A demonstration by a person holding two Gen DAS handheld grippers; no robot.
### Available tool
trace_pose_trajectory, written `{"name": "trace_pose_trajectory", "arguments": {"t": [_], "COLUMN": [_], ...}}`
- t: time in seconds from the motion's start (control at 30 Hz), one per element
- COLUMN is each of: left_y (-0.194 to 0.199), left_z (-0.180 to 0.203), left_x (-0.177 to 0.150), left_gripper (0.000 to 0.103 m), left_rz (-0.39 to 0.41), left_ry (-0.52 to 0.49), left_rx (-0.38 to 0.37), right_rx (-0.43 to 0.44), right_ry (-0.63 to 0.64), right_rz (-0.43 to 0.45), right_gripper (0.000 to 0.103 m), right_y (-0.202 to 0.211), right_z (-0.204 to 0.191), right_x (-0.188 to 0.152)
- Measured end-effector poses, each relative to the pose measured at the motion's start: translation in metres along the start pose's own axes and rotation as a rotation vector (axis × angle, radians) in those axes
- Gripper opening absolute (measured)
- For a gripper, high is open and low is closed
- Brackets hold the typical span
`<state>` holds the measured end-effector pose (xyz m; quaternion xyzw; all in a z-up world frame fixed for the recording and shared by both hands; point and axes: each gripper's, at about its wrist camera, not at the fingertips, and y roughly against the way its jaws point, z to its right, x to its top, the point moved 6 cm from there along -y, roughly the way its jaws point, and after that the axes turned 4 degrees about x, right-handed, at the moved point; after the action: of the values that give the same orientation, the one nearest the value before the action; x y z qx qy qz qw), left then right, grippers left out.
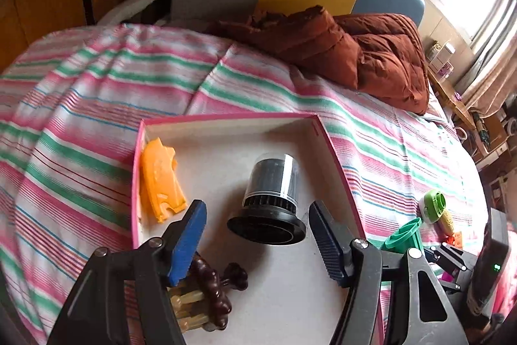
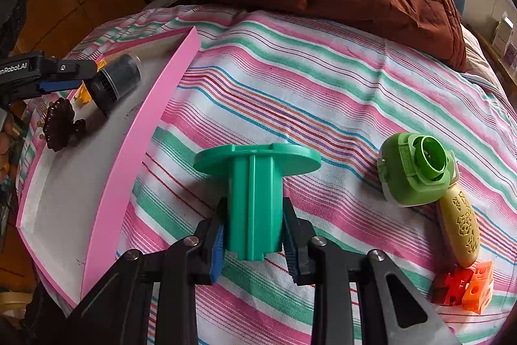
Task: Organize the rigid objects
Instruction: 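Set the cylinder in the tray and open the left gripper while the right holds the teal piece, then carry the teal spool piece into the white tray and open the right gripper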
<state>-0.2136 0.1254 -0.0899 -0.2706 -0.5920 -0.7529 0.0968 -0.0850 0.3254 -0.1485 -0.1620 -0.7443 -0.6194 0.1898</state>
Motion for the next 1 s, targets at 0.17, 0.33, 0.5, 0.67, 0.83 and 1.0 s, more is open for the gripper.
{"name": "trace_pose_trajectory", "arguments": {"t": [0.17, 0.33, 0.5, 0.67, 0.83, 1.0], "left_y": [0.033, 0.057, 0.073, 0.087, 0.098, 0.104], "left_z": [0.004, 0.007, 0.009, 0.008, 0.006, -0.001], "left_x": [-0.012, -0.049, -0.08, -0.096, -0.107, -0.114], "left_gripper": [0.067, 0.067, 0.067, 0.067, 0.067, 0.067], "left_rz": [0.097, 0.122, 0.144, 0.168, 0.183, 0.188], "left_ry": [-0.059, -0.065, -0.095, -0.115, -0.11, -0.096], "left_rx": [0.061, 0.081, 0.145, 0.18, 0.175, 0.169], "right_rx": [-0.005, -0.023, -0.032, -0.032, -0.033, -0.059], "right_ry": [0.005, 0.022, 0.027, 0.026, 0.023, 0.006], "right_rz": [0.003, 0.006, 0.009, 0.016, 0.025, 0.007], "right_gripper": [0.03, 0.03, 0.029, 0.029, 0.029, 0.029], "right_y": [0.0, 0.0, -0.002, -0.001, -0.001, -0.002], "right_z": [0.0, -0.002, -0.003, -0.002, -0.002, -0.004], "right_x": [-0.001, 0.0, 0.002, 0.0, 0.0, 0.001]}}
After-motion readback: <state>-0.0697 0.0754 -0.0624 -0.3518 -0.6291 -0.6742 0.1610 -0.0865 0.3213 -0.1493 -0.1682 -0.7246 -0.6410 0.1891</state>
